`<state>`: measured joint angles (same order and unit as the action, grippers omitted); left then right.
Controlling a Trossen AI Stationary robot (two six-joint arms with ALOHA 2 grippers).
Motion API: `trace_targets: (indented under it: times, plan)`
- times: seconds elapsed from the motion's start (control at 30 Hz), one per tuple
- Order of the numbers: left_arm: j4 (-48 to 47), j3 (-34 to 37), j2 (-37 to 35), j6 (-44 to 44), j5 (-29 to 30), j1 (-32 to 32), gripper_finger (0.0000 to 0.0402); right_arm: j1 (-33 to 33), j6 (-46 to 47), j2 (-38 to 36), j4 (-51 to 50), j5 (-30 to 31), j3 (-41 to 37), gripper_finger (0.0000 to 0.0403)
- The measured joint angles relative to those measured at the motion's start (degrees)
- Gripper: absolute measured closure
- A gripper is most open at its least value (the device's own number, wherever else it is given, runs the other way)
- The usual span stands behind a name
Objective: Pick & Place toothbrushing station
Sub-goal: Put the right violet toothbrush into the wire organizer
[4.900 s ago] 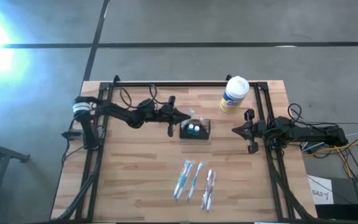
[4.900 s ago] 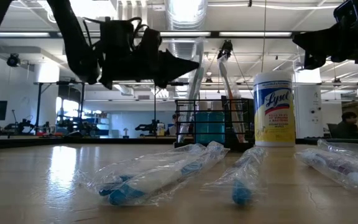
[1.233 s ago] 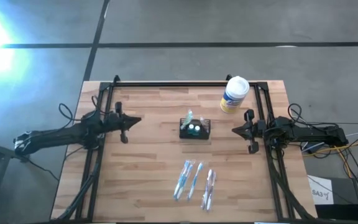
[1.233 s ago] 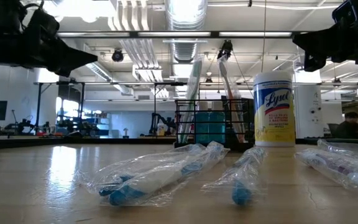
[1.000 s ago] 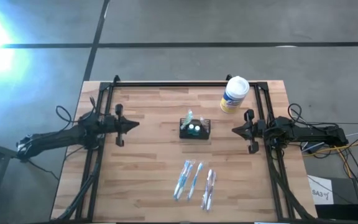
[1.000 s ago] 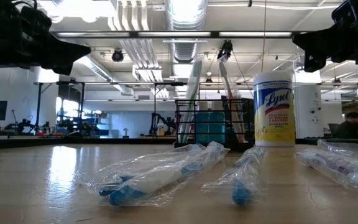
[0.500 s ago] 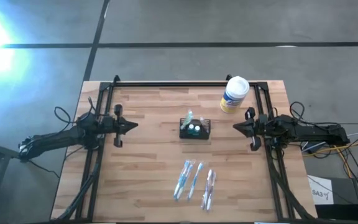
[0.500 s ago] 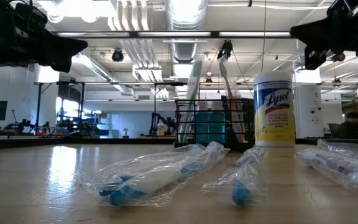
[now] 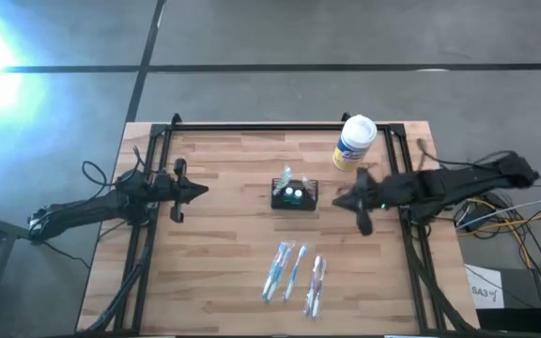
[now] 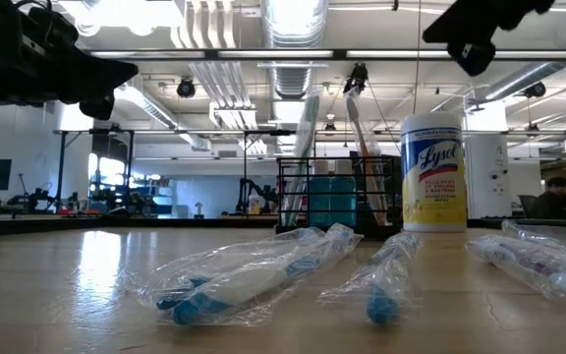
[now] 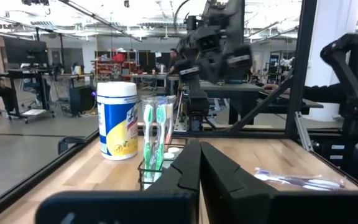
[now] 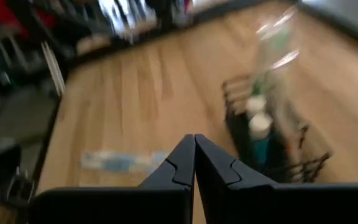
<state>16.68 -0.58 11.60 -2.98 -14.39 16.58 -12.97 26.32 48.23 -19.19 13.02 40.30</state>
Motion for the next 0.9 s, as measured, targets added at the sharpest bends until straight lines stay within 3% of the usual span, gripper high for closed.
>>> trace_targets:
  times: [0.2, 0.33, 0.63, 0.9]
  plan:
    - [0.2, -0.91, 0.0, -0.02, 0.0, 0.0, 0.0391, -15.48, 14.88, 15.4, -10.57, 17.92, 13.14, 0.0394]
    - [-0.05, -0.92, 0.0, -2.19, 0.0, -0.01, 0.0383, -23.78, 27.08, 24.46, -18.83, 24.12, 20.29, 0.0394]
    - [-0.03, -0.92, 0.0, -9.09, 0.0, -0.01, 0.0388, -33.03, 53.84, 44.36, -35.6, 25.6, 35.37, 0.0394]
    - [-1.83, -0.92, 0.02, -12.38, -1.93, 0.0, 0.0383, -33.5, 61.57, 56.85, -40.55, 22.9, 44.97, 0.0394]
